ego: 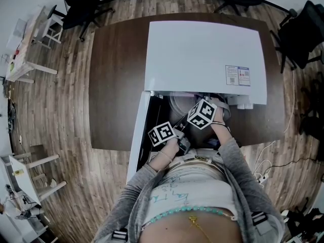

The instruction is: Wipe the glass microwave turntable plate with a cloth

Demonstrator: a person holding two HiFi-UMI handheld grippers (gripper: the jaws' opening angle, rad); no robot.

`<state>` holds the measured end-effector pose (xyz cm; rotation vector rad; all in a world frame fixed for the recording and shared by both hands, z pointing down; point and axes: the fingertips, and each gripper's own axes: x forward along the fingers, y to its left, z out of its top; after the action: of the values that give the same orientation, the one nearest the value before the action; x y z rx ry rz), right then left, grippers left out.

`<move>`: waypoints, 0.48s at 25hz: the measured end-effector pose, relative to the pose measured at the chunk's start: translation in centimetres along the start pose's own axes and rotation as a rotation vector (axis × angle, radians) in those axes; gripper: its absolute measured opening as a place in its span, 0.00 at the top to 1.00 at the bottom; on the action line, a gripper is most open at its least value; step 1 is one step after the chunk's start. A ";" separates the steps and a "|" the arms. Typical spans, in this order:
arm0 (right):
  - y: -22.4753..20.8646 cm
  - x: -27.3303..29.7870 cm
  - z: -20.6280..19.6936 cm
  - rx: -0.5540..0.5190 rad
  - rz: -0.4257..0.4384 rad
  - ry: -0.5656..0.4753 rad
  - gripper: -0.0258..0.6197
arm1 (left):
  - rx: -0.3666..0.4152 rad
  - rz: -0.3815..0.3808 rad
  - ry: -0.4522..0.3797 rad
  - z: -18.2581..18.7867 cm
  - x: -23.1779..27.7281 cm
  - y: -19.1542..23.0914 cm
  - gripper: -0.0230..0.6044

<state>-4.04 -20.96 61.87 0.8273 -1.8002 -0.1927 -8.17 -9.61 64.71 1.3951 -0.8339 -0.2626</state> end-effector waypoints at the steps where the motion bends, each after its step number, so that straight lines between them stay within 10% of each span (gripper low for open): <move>1: -0.1 -0.1 -0.3 0.002 -0.003 0.004 0.78 | 0.000 0.000 -0.001 0.0 0.0 0.0 0.86; 12: 0.0 -1.0 -2.3 0.027 0.009 0.039 0.78 | -0.006 -0.004 -0.015 0.0 -0.1 0.0 0.86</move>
<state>-1.84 -19.76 62.02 0.8359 -1.7728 -0.1455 -8.21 -9.60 64.64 1.3906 -0.8421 -0.2793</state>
